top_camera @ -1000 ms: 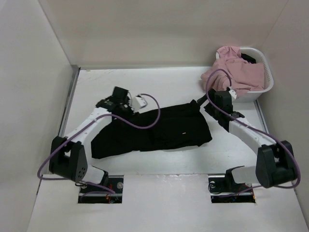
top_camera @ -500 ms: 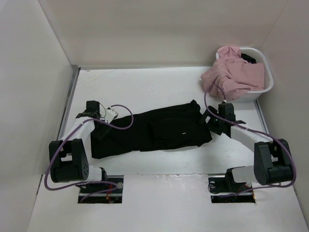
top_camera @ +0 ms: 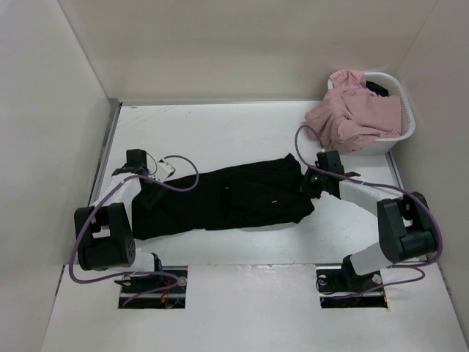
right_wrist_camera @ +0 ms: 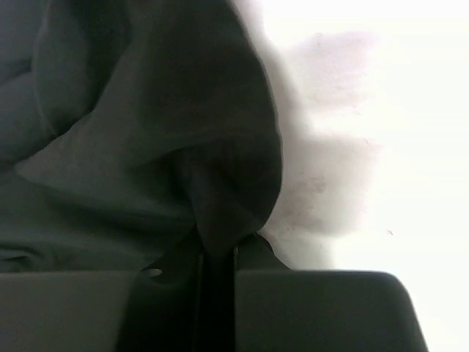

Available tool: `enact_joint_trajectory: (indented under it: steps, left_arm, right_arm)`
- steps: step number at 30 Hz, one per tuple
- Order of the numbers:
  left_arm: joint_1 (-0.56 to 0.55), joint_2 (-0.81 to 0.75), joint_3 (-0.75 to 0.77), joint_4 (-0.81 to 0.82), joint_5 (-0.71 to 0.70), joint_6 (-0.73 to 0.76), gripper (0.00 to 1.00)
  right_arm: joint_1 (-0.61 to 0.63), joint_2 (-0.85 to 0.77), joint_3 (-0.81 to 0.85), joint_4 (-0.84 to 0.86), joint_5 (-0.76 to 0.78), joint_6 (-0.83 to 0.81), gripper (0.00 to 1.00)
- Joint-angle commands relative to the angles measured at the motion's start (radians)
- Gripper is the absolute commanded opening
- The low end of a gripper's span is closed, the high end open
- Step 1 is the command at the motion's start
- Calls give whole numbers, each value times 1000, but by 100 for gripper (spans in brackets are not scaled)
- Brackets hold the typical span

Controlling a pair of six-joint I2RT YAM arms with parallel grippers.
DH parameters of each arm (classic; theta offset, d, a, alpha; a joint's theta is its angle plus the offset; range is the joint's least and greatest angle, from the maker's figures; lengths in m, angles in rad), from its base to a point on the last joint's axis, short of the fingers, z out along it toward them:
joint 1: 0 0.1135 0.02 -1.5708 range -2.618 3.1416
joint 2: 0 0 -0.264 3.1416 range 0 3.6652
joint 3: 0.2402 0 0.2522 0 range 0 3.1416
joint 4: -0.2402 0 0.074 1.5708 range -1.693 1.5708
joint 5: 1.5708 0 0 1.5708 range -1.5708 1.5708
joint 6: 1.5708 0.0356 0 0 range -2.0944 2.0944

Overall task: Fold and stack the trousers
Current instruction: Fold the trousers

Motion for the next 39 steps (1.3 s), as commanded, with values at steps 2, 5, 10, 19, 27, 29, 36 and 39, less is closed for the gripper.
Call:
enact_joint_trajectory:
  steps: [2,5,10,19,27,29,36,39]
  left_arm:
    - [21,-7,90,34,10,10,60]
    - [6,-15,157,34,27,-13,63]
    - [-97,60,271,14,51,-85,64]
    - [-384,287,378,26,197,-355,61]
    - [-428,412,489,23,229,-472,59]
    - [-396,419,504,35,216,-478,59]
    - [-293,451,538,47,211,-482,59]
    - [-263,445,542,47,206,-476,59]
  right_arm:
    - [-94,-189,36,-69,79,8,0]
    - [-157,-318,140,-208,196,-42,0]
    - [-149,-355,414,-477,368,-243,0]
    - [308,-139,691,-674,630,-229,2]
    - [577,46,732,-649,658,-112,9]
    - [646,103,757,-610,650,-86,13]
    - [752,318,993,-410,655,-17,78]
    - [763,295,1002,-304,552,-53,86]
